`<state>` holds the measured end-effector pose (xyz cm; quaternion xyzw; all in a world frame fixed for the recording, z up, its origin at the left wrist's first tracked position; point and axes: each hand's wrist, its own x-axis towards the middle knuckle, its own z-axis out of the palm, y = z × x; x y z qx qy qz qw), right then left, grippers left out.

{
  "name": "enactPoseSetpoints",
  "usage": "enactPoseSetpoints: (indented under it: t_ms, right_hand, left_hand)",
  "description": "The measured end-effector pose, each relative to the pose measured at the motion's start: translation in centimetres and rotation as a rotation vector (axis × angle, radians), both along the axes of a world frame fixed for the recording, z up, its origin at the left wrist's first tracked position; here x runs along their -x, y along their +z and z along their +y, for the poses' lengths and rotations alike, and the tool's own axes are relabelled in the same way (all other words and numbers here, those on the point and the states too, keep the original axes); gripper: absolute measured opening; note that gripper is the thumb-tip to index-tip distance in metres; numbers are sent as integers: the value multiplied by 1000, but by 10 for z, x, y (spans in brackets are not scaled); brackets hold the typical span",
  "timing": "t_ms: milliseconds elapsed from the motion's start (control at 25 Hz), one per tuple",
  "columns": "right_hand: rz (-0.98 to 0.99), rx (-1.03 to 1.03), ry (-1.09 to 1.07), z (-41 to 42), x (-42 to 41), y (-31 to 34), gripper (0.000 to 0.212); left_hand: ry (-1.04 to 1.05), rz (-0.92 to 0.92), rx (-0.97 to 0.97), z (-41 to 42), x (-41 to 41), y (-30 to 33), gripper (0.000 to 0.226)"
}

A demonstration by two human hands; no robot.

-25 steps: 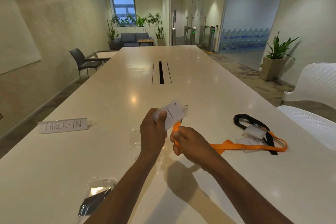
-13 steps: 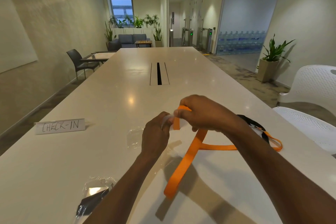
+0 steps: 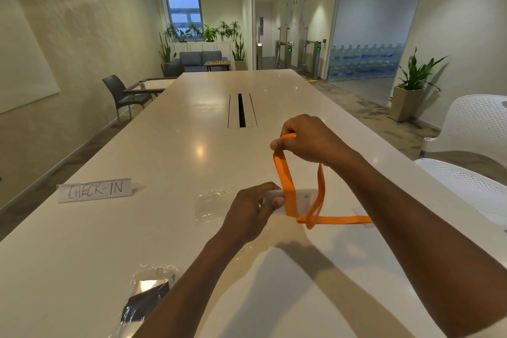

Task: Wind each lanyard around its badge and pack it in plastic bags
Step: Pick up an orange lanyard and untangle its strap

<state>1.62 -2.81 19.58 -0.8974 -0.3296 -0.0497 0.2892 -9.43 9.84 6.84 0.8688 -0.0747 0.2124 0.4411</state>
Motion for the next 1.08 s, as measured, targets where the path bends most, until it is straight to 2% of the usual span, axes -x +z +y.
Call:
enactPoseSetpoints:
  t_ms: [120, 280, 360, 440, 520, 560, 600, 680, 760, 840, 960, 1080]
  right_hand:
    - [66, -6, -31, -7, -16, -10, 38]
    - [272, -147, -102, -17, -19, -36, 64]
    - [345, -151, -114, -17, -17, -51, 59]
    - [441, -151, -88, -24, -10, -64, 42]
    - [586, -302, -83, -38, -1, -79, 24]
    - [644, -408, -111, -44, 5, -86, 26]
    - [636, -491, -118, -47, 8, -93, 29]
    - [420, -531, -155, -42, 14, -104, 24]
    - [328, -601, -153, -31, 30, -108, 26]
    - [347, -739, -46, -25, 47, -114, 23]
    - [416, -828, 134, -19, 65, -111, 15]
    - [405, -711, 169, -6, 69, -103, 36]
  left_hand:
    - [-83, -55, 95, -3, 11, 6, 29]
    - [-119, -130, 211, -6, 20, 21, 20]
    - [-122, -142, 252, -9, 20, 26, 31]
    - [-146, -137, 322, -11, 18, 28, 35]
    - [-131, -116, 387, -12, 16, 30, 34]
    - [-106, -103, 410, -11, 14, 32, 35]
    - [-78, -90, 429, -10, 12, 34, 37]
    - [-29, -81, 447, -9, 6, 40, 43]
    - [10, -94, 448, -8, 1, 48, 40]
    - [45, -98, 451, -7, -3, 55, 31]
    - [60, -114, 454, -4, -8, 64, 35]
    - [56, -109, 462, 0, -12, 74, 34]
